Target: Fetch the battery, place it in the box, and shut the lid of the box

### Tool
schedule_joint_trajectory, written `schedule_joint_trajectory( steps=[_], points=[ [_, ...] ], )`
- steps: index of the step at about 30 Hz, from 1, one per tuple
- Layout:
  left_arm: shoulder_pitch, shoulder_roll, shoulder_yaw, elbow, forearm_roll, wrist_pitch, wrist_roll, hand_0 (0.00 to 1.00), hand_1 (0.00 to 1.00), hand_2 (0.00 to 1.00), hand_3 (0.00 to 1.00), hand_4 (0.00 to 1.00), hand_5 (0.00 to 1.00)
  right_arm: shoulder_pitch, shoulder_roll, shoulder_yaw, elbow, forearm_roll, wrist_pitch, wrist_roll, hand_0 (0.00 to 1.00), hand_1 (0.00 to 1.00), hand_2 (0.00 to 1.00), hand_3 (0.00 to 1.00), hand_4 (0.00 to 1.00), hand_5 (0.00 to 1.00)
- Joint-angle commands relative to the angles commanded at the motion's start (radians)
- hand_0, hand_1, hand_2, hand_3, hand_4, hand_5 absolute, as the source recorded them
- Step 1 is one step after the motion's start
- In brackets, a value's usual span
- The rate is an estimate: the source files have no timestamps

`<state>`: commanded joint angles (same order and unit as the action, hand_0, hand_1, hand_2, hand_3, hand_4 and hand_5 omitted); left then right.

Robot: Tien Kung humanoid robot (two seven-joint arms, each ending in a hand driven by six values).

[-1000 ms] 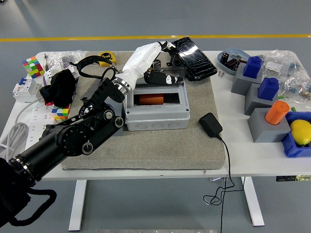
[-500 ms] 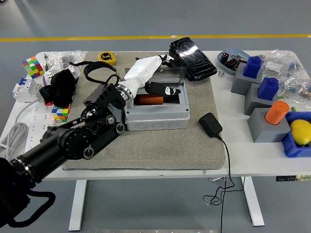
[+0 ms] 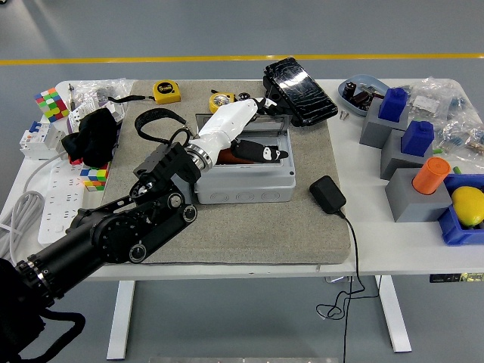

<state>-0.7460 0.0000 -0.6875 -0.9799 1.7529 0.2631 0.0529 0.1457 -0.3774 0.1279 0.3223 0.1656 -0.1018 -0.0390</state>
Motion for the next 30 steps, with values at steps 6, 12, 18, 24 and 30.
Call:
schedule_joint_trajectory(
  steps=[6, 12, 18, 24, 30],
  points=[
    [0.024, 0.01, 0.0, -0.057, 0.005, -0.006, 0.021, 0.726, 0.716, 0.68, 0.712, 0.998, 0.367, 0.0, 0.004, 0.008, 0.001, -0.005, -0.001, 0.002, 0.571, 0.597, 0.572, 0.546, 0.926, 0.479],
    [0.035, 0.013, 0.008, -0.06, 0.004, -0.01, 0.028, 0.724, 0.712, 0.682, 0.707, 0.998, 0.369, 0.0, 0.003, 0.007, 0.0, -0.004, -0.002, 0.001, 0.569, 0.596, 0.572, 0.546, 0.925, 0.479],
    [0.052, 0.018, 0.011, -0.063, 0.006, -0.013, 0.035, 0.721, 0.712, 0.681, 0.708, 0.998, 0.367, -0.002, 0.005, 0.008, 0.0, -0.005, -0.001, 0.002, 0.57, 0.596, 0.572, 0.546, 0.926, 0.479],
    [0.069, 0.024, 0.006, -0.086, 0.008, -0.014, 0.04, 0.718, 0.711, 0.68, 0.704, 0.998, 0.368, -0.004, 0.004, 0.007, 0.0, -0.005, -0.003, 0.003, 0.569, 0.596, 0.572, 0.545, 0.926, 0.479],
    [0.089, 0.03, 0.009, -0.11, 0.005, -0.018, 0.048, 0.717, 0.71, 0.68, 0.704, 0.998, 0.384, -0.002, 0.005, 0.011, 0.001, -0.007, -0.004, 0.006, 0.568, 0.596, 0.571, 0.546, 0.926, 0.479]
  ],
)
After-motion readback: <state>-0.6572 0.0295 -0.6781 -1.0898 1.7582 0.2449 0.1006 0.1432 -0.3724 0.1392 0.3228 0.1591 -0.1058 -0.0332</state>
